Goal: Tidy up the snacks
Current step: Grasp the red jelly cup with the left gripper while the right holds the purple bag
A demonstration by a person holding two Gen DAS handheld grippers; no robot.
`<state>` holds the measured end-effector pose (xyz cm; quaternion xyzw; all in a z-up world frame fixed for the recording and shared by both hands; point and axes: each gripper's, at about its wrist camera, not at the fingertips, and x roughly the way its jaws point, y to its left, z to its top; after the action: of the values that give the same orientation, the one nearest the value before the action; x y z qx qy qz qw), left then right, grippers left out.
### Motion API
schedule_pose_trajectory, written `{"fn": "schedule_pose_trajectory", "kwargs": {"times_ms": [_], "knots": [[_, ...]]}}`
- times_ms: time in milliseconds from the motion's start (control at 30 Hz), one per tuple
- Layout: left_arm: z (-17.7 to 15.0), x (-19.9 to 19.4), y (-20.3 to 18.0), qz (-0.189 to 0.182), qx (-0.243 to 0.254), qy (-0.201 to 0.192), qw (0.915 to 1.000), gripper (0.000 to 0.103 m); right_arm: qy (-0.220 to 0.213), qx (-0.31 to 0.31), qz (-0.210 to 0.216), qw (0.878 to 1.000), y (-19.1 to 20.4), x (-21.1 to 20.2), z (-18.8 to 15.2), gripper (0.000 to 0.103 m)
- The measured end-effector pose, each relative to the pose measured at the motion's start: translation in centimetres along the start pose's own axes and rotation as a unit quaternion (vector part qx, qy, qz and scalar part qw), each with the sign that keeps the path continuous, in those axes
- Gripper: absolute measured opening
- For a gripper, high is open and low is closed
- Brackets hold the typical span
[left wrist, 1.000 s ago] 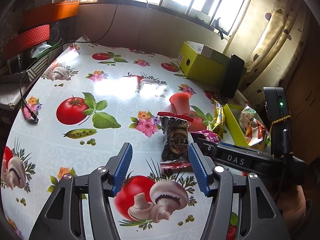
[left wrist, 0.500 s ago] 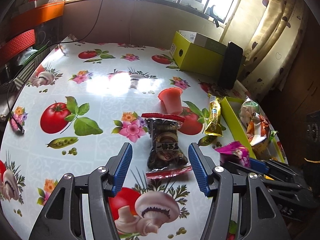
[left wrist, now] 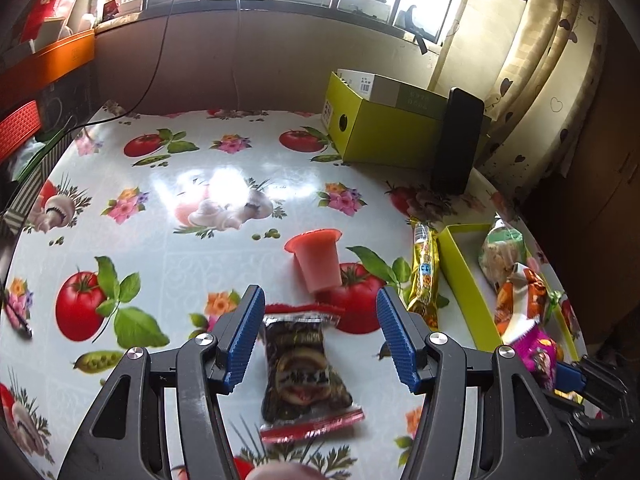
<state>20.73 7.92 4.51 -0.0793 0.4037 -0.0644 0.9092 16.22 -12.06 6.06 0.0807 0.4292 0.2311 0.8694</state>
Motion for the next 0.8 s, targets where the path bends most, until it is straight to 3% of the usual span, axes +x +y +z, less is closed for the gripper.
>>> {"fn": "schedule_pose_trajectory", "kwargs": {"times_ms": [233, 333, 400, 467, 500, 633, 800], "knots": [[1.9, 4.2, -1.4, 0.016, 0.022, 0.019, 0.9994, 0.059, -0.001, 0.009, 0.002, 1.0, -0.8, 0.1, 0.2, 0.036], [2.0, 6.3, -1.3, 0.03, 0.018, 0.033, 0.9988, 0.046, -0.004, 0.008, 0.001, 1.0, -1.0, -0.1, 0.3, 0.036], [2.1, 7.1, -1.2, 0.034, 0.013, 0.041, 0.9985, 0.043, -0.005, 0.008, 0.001, 1.0, -1.0, -0.2, 0.3, 0.036], [2.1, 7.7, -1.3, 0.045, 0.015, 0.044, 0.9979, 0.031, -0.003, 0.008, 0.002, 1.0, -1.0, -0.1, 0.3, 0.036], [2.1, 8.0, -1.5, 0.049, 0.016, 0.046, 0.9976, 0.031, -0.003, 0.008, 0.002, 1.0, -1.1, -0.1, 0.3, 0.036], [2.1, 7.5, -1.7, 0.046, 0.022, 0.042, 0.9978, 0.03, -0.007, 0.011, 0.001, 1.0, -1.2, -0.5, 0.2, 0.036], [1.6, 4.2, -1.9, 0.037, 0.021, 0.011, 0.999, 0.03, -0.017, 0.012, 0.001, 1.0, -1.3, -1.5, 0.2, 0.036]]}}
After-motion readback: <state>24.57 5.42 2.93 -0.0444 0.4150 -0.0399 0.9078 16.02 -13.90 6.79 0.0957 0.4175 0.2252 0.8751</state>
